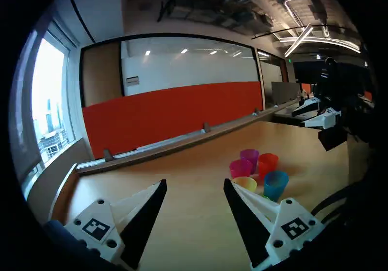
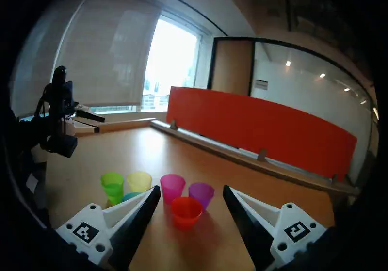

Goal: Pour water

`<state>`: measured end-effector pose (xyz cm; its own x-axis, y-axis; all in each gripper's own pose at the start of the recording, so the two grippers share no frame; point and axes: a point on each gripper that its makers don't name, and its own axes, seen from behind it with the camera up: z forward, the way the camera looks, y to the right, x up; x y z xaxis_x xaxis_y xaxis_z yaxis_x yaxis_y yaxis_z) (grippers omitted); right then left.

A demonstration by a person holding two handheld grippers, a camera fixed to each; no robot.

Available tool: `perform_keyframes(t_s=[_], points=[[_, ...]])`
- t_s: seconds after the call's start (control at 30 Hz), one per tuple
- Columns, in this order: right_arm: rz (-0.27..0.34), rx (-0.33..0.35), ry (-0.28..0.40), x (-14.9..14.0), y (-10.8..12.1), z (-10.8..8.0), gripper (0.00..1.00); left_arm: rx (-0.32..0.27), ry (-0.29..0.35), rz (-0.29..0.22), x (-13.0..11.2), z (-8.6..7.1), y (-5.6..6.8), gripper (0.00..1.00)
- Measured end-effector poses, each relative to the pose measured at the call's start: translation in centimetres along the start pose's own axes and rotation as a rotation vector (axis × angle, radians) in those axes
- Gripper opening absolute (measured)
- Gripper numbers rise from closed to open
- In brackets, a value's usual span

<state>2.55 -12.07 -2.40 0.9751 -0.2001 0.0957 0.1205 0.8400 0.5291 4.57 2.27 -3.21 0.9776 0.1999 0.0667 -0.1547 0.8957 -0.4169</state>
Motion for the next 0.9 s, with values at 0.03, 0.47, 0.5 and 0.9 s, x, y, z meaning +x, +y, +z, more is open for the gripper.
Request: perform_keyframes(t_s=[0.03, 0.47, 0.5, 0.9], points=[[0.003, -0.022, 0.012, 0.2, 0.5, -0.1, 1.00, 0.014, 0.010, -0.002, 0.2, -0.1, -0.2, 0.86], [0.020, -0.283, 0.135, 2.7, 5.7, -2.1, 1.00, 0.142, 0.080, -0.005, 0.9, 0.1, -0.6, 0.86], [0.027, -0.305, 0.144, 2.8, 6.2, -2.3, 1.00, 0.151, 0.085, -0.008, 0.9, 0.1, -0.6, 0.86], [0.132, -0.496, 0.239, 3.0, 10.3, -5.0, 1.00, 0.255, 0.173, -0.072, 2.8, 0.4, -0.8, 0.86]])
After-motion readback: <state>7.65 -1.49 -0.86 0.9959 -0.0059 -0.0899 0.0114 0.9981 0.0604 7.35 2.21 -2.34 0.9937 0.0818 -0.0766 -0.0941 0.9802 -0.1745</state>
